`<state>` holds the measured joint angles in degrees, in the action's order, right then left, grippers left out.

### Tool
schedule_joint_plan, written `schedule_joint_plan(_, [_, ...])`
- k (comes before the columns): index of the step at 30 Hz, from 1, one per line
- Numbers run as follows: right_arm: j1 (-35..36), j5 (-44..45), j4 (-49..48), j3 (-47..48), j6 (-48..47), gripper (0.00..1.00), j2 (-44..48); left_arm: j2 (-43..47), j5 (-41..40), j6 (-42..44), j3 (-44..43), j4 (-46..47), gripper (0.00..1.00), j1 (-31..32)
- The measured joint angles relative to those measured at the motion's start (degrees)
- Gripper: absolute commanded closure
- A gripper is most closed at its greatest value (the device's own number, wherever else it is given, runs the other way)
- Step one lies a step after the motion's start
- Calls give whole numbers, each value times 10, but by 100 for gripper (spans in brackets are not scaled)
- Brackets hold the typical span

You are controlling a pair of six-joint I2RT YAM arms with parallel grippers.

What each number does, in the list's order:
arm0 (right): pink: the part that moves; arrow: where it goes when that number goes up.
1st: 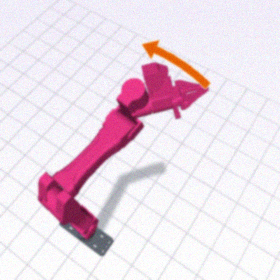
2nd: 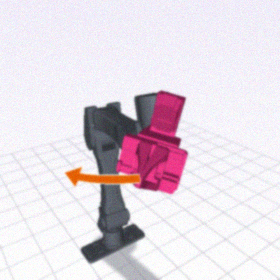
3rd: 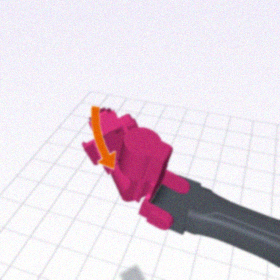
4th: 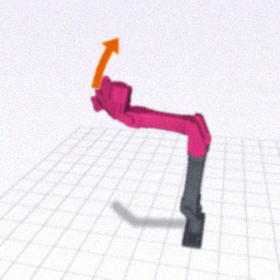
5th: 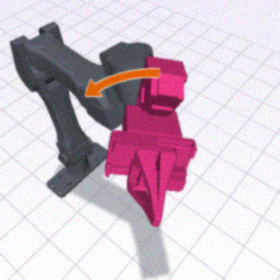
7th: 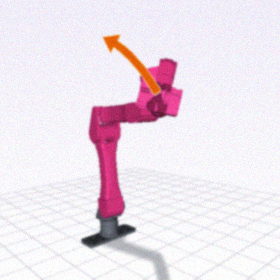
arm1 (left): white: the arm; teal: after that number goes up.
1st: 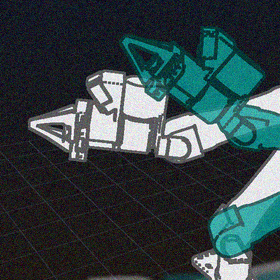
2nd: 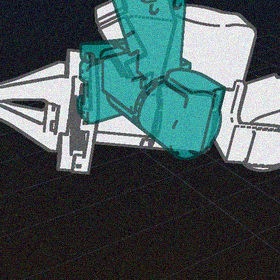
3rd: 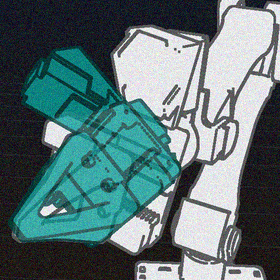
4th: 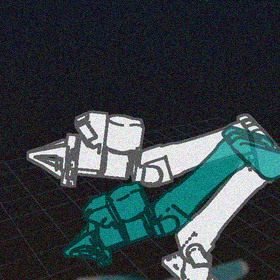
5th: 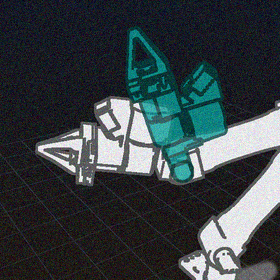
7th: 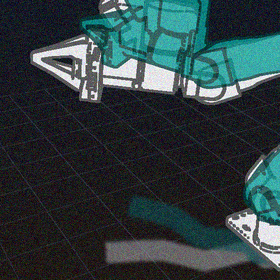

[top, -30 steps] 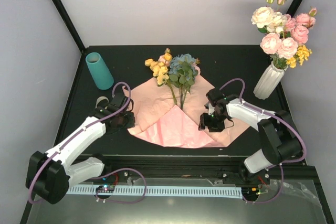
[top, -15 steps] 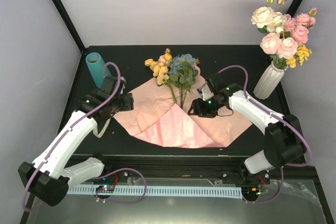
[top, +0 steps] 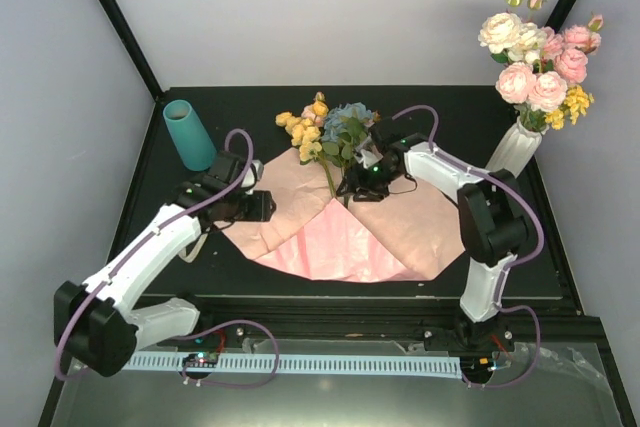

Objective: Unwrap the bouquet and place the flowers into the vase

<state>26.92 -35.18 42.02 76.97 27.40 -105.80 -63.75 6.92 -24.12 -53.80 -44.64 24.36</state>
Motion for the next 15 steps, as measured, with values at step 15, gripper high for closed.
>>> schedule_joint_plan(15, [30,-102,-26,-58,-13,42,-42,-115,69,3,130,47,46,-16])
